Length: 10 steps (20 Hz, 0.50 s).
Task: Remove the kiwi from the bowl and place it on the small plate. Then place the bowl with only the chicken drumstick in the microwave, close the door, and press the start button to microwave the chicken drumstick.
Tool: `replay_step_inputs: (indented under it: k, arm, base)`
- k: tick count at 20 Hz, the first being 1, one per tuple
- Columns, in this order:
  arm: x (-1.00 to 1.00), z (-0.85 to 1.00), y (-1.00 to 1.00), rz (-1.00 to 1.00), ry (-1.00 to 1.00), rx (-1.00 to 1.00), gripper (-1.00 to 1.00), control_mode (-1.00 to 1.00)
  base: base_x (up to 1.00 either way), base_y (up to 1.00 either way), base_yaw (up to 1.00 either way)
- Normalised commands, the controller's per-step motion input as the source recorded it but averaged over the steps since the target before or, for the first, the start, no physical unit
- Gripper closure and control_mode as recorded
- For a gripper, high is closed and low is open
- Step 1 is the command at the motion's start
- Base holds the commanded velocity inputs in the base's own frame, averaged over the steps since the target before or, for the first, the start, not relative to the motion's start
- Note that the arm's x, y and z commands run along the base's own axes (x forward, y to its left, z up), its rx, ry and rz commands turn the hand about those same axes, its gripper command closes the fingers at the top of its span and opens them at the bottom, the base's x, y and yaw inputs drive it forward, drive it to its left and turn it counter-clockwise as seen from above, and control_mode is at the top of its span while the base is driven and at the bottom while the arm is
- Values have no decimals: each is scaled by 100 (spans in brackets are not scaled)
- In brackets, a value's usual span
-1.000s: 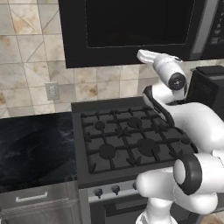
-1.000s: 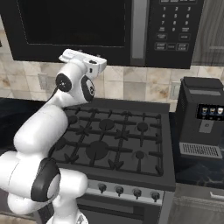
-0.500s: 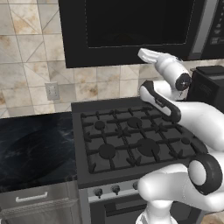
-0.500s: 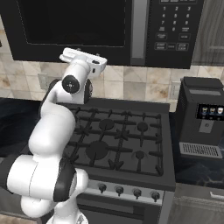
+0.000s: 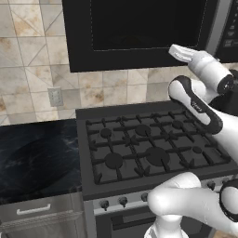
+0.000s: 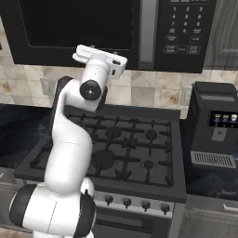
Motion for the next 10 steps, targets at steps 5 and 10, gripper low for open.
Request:
replay_step_inputs:
  k: [5,10]
  arm:
    - [-92,27,-86,0,0,9,-100,-100]
    - [-95,10,-99,0,1,17,-100,-100]
  base:
    - [0,0,0]
    - [0,0,0]
